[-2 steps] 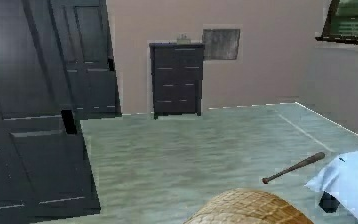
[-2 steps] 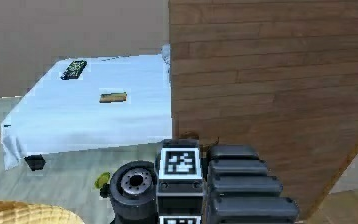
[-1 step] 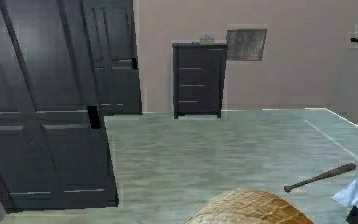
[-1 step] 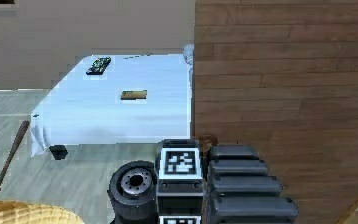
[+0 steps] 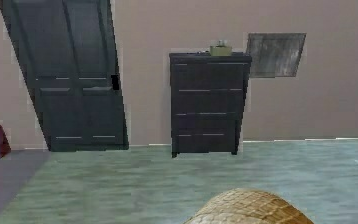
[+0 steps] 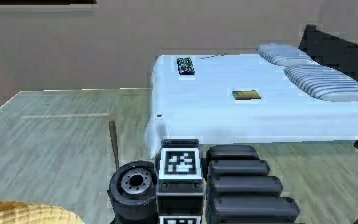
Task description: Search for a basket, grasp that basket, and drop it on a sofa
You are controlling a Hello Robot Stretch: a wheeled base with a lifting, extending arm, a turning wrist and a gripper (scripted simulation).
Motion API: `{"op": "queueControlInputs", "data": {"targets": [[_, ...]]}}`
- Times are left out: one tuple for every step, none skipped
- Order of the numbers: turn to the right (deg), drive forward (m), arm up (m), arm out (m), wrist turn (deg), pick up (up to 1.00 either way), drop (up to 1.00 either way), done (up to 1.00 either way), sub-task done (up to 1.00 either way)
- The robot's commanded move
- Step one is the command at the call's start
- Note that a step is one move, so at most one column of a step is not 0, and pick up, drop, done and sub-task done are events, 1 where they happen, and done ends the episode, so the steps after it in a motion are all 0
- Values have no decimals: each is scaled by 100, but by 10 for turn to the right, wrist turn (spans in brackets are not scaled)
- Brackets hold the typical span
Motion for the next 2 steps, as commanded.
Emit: {"op": "queueControlInputs", "data": {"targets": [[0,50,0,0,0,0,0,0,0],[-450,0,0,0,0,0,0,0,0]]}}
